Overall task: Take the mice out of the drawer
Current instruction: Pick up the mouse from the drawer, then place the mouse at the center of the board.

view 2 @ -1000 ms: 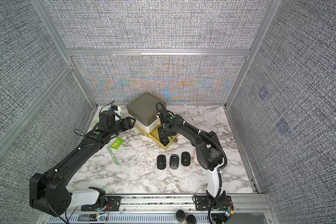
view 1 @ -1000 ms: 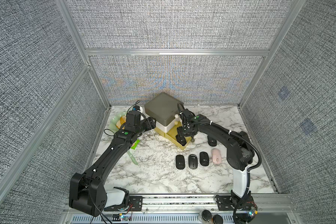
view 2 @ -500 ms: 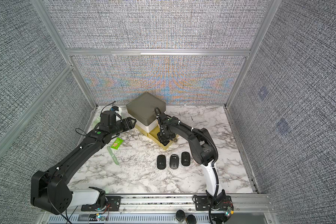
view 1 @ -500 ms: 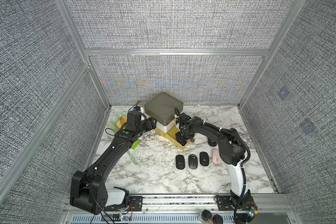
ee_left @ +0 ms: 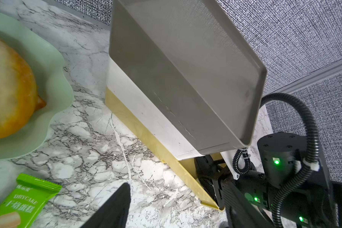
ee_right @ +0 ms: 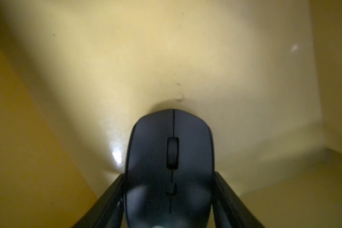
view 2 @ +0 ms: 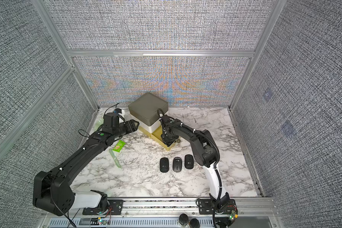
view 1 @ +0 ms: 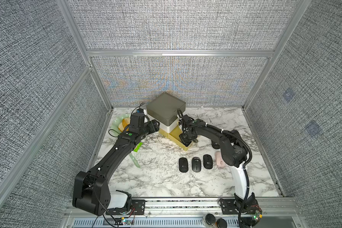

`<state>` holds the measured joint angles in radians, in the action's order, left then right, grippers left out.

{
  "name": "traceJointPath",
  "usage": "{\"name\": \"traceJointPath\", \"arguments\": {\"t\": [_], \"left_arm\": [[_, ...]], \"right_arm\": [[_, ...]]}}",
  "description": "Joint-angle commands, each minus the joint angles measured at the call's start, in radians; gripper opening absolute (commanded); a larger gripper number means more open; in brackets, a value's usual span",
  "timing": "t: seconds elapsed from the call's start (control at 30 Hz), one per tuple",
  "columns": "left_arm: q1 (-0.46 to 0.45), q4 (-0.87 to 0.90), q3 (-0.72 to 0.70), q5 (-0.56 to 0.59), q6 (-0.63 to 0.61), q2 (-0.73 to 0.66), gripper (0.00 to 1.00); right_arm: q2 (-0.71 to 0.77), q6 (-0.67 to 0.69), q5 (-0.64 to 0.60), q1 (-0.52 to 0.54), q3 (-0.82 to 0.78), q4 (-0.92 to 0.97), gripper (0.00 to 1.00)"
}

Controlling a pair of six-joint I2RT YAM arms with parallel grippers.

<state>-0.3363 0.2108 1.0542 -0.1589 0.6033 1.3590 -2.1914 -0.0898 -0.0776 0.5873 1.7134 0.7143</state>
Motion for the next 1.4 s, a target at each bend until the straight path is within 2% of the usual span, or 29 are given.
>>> {"name": "traceJointPath", "arguments": {"t": [0.0,0.27,0.53,0.97,1.2,1.37], "left_arm": [[0.002,-0.026,0.007,0.001,0.003,0.005,0.76],[0.002,-0.027,0.012,0.000,0.007,0.012,0.76],[0.002,-0.026,0.018,-0.001,0.012,0.015,0.76],[0.002,-0.019,0.021,0.003,0.013,0.001,0.76],[0.002,-0.004,0.015,0.014,0.004,-0.023,0.76],[0.002,0.007,0.001,0.022,-0.004,-0.058,0.76]], "right_arm": [[-0.007,-0.010,0.001,-0.012,-0.009,0.040,0.64],[-0.022,-0.014,0.042,-0.012,-0.021,0.014,0.62],[0.029,-0.013,0.033,-0.017,-0.012,0.028,0.53],[0.153,0.002,0.029,-0.039,-0.080,-0.002,0.51],[0.264,-0.082,0.030,-0.047,-0.100,0.028,0.51],[0.358,-0.186,0.074,-0.035,-0.149,0.033,0.50]]}}
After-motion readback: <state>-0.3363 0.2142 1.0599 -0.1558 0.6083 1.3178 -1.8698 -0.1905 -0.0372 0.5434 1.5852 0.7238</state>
